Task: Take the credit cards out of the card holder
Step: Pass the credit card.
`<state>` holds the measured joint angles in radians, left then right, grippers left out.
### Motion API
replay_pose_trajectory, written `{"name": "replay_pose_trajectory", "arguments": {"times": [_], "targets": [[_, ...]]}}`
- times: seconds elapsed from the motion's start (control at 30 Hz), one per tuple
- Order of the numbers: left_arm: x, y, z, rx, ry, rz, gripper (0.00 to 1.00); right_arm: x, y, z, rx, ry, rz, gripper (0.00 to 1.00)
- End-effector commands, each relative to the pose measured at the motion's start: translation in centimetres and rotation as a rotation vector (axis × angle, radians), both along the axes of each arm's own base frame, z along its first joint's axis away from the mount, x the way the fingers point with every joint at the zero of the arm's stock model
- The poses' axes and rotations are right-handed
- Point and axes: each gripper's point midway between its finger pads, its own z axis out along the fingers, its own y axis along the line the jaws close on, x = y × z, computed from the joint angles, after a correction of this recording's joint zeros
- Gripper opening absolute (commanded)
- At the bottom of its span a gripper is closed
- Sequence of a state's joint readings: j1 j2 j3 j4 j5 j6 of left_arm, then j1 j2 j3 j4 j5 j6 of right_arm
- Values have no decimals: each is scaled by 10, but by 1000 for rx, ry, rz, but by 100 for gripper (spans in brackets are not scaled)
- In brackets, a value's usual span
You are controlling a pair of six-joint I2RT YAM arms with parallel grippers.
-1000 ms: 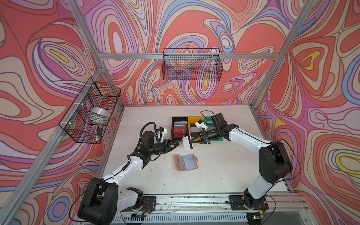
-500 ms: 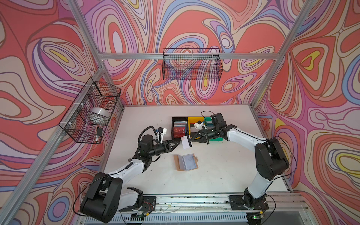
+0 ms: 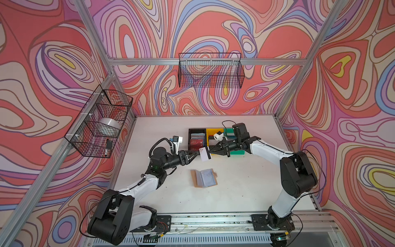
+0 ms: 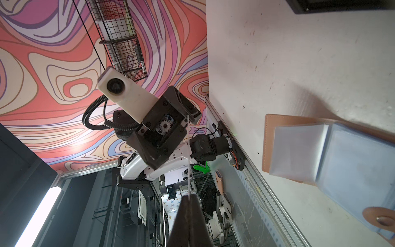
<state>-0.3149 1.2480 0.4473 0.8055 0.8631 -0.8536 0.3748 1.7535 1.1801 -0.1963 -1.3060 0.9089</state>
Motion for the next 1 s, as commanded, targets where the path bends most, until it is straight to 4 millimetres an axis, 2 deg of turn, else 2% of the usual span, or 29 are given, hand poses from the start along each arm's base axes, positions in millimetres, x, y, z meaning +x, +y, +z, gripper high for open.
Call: {"name": "replay_pose_trajectory", "arguments": {"times": [0.0, 0.47, 0.53, 0.6, 0.63, 0.7, 0.73, 0.77, 0.8, 0.97], "targets": [[-1, -6, 16, -29, -70, -23, 65, 7, 2, 11, 29, -29, 6, 0], [10, -23, 21, -101, -62, -51, 65, 12, 4, 20, 48, -62, 7, 0], [11, -25, 24, -116, -58, -58, 58, 12, 4, 20, 49, -65, 6, 0], [12, -26, 24, -125, -47, -58, 46, 11, 4, 19, 49, -67, 8, 0], [12, -27, 23, -126, -41, -63, 43, 11, 4, 19, 49, -68, 8, 0], [11, -29, 20, -128, -21, -70, 43, 10, 3, 17, 47, -67, 10, 0], [15, -32, 32, -140, -48, -75, 43, 10, 3, 17, 46, -67, 10, 0], [15, -33, 34, -143, -47, -77, 43, 10, 3, 17, 45, -69, 9, 0], [15, -34, 34, -144, -47, -80, 43, 13, 4, 7, 35, -47, 10, 0], [16, -37, 31, -142, -34, -81, 42, 13, 4, 4, 27, -49, 12, 0]]}}
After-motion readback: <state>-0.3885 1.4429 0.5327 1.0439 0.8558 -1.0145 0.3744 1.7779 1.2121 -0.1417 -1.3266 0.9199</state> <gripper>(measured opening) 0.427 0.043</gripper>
